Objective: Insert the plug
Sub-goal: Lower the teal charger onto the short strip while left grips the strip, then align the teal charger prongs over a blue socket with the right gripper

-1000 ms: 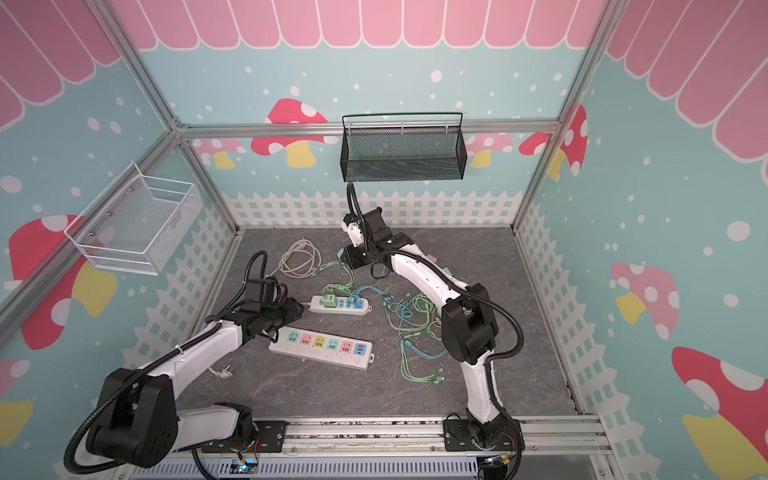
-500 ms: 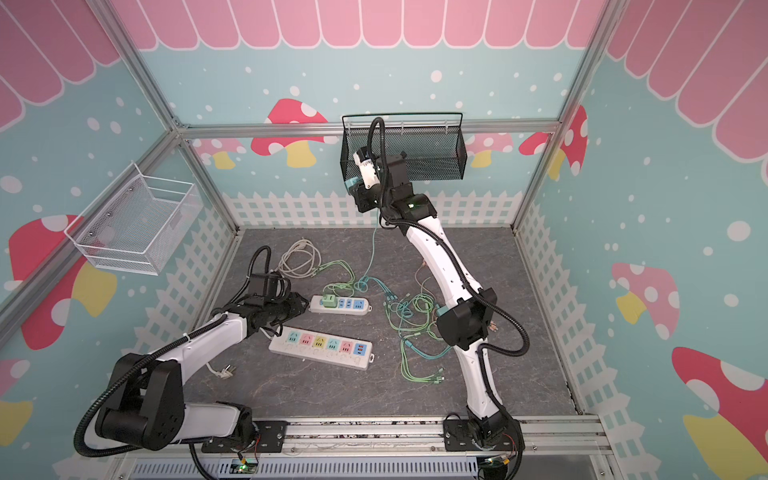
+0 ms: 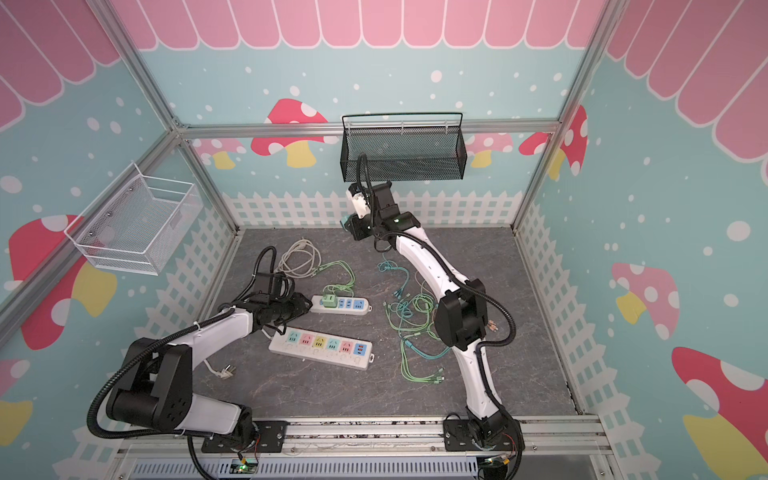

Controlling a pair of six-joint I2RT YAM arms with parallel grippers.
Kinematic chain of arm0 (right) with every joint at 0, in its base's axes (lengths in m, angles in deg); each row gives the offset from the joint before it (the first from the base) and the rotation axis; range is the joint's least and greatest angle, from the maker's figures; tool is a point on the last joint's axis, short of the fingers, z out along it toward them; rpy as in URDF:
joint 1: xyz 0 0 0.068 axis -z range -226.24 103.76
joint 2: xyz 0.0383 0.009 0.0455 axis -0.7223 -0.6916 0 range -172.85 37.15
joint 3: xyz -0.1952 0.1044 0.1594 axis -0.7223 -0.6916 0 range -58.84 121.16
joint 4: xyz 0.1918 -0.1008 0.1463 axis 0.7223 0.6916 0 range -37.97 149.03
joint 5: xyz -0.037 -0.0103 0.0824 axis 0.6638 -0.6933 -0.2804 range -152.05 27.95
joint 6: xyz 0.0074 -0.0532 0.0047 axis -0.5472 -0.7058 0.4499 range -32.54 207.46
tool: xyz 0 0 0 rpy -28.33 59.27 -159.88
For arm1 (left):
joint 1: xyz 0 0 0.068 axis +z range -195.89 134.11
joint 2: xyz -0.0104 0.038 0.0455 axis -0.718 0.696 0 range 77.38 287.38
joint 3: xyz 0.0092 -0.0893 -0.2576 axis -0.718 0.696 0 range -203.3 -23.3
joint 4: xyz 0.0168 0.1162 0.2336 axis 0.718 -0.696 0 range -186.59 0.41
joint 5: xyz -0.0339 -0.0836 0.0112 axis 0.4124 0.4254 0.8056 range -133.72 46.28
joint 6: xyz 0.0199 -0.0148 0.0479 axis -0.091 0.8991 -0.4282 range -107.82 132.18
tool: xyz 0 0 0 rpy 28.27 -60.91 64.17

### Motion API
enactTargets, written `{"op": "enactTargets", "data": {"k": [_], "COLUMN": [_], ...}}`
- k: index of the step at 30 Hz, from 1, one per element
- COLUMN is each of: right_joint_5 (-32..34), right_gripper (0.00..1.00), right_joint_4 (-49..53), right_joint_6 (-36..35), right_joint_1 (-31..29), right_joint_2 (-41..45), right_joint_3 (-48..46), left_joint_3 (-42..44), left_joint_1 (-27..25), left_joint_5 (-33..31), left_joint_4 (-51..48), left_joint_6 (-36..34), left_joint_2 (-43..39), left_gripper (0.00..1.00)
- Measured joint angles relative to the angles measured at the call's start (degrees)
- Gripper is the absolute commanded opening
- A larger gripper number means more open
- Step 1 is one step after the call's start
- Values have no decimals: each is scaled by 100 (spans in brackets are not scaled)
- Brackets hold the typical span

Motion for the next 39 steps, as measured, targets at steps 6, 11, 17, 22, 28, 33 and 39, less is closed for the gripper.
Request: {"op": "enactTargets", "data": {"k": [6, 11, 17, 22, 28, 33, 39], "right_joint_5": [-11, 50, 439, 634, 612, 590, 542], "right_gripper": [0, 0, 0, 0, 0, 0, 0], "right_joint_4": [-50, -48, 2, 306, 557, 728, 909], "right_joint_6": [374, 647, 866, 1060, 1178, 1200, 1180], "right_joint_1": [-251, -334, -367, -428, -549, -588, -592], "right_joint_2": [243, 767, 1261, 1279, 1279, 1279, 1279], "right_joint_3": [-1095, -2052, -2559, -2577, -2780, -2896, -3003], "left_joint_3": [-295, -564, -719, -833, -876, -870, -702], "left_joint_1": [13, 72, 114, 118, 118, 118, 164], "left_joint_5": [0, 2, 11, 70, 243, 433, 640], "left_joint_4": [11, 9, 7, 17, 72, 83, 348], "left_joint_6": [-9, -26, -72, -155, -188, -219, -190], "left_joint_2": [356, 804, 1056, 1215, 1279, 1285, 1274], "left_gripper": [45, 42, 39, 34, 29, 25, 23]}}
